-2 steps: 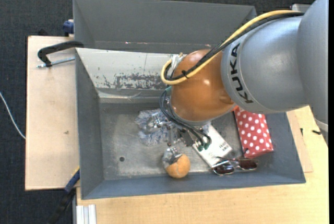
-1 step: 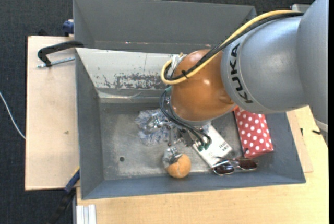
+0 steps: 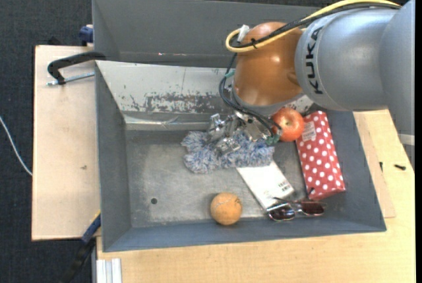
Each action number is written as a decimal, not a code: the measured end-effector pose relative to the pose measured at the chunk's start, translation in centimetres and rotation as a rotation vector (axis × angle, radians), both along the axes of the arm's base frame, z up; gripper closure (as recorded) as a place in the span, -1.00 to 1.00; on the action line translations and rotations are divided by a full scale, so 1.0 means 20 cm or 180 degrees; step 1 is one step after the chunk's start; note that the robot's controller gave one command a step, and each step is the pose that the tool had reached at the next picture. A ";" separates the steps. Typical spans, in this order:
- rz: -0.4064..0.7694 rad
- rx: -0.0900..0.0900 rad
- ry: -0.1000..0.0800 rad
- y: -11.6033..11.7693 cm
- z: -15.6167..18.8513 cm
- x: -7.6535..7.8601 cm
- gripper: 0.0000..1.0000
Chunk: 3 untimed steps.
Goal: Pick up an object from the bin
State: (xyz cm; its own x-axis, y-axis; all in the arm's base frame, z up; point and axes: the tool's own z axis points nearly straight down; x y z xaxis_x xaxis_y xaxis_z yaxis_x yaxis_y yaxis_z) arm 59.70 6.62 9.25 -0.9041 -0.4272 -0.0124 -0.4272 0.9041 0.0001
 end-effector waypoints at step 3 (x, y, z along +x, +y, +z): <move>0.0157 -0.0011 0.0022 0.07 0.20 -0.08 1.00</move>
Offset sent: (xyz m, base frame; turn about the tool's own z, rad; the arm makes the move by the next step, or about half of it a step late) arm -0.0103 0.0174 0.0340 -0.0336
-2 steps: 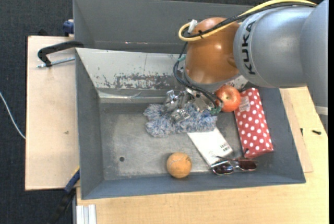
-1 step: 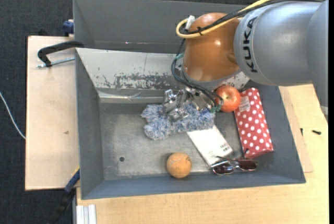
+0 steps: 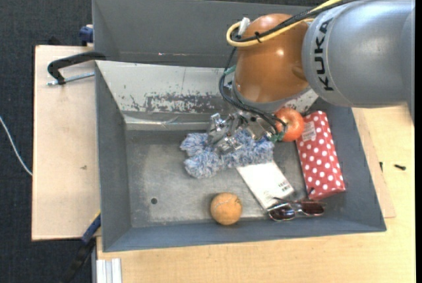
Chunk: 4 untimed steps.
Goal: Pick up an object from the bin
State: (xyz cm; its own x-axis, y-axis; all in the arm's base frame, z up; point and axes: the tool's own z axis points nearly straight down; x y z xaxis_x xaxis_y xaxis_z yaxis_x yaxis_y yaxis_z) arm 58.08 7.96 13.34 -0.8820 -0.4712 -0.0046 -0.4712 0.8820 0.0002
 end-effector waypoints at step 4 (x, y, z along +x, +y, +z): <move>0.1119 -0.0006 0.0009 -0.03 -0.18 0.00 1.00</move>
Offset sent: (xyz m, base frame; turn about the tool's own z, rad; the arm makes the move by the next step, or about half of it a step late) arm -0.0092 -0.0049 -0.0094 0.0155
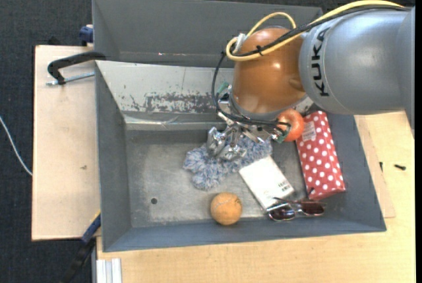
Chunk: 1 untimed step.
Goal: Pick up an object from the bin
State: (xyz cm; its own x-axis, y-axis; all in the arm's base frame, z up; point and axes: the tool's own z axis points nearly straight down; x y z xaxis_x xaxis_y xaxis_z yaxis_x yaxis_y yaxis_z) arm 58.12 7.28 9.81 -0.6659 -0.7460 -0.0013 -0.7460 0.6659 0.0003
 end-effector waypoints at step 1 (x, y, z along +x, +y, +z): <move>-0.0552 0.0006 -0.0011 0.00 0.50 -0.05 1.00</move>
Offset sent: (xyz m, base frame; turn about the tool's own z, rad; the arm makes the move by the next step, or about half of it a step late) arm 0.0000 0.0000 0.0000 0.0000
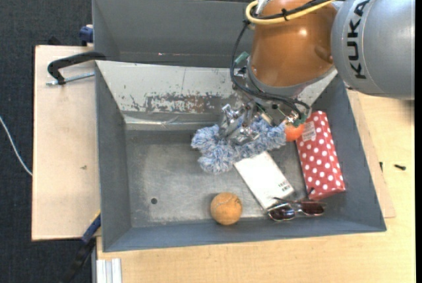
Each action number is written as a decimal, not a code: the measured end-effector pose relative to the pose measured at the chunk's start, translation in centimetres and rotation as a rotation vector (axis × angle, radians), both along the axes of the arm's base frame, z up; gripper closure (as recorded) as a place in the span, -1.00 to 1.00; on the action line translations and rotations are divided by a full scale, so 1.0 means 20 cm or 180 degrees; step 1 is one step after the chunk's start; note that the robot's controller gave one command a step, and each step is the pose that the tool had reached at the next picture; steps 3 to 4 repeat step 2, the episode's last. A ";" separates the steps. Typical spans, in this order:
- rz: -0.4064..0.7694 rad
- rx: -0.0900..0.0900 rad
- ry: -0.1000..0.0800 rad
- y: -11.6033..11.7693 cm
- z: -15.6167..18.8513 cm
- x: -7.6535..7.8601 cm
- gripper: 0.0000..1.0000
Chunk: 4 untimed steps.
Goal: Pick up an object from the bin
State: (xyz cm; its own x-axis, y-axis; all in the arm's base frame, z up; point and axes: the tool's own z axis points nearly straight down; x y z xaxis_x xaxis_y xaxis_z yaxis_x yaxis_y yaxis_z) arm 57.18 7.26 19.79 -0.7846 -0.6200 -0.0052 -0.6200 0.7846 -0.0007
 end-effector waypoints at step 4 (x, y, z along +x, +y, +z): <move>0.0005 0.0001 0.0002 0.00 0.00 0.00 1.00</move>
Offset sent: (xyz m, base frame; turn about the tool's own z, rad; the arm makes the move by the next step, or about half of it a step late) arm -0.0515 -0.0191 0.0799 -0.2918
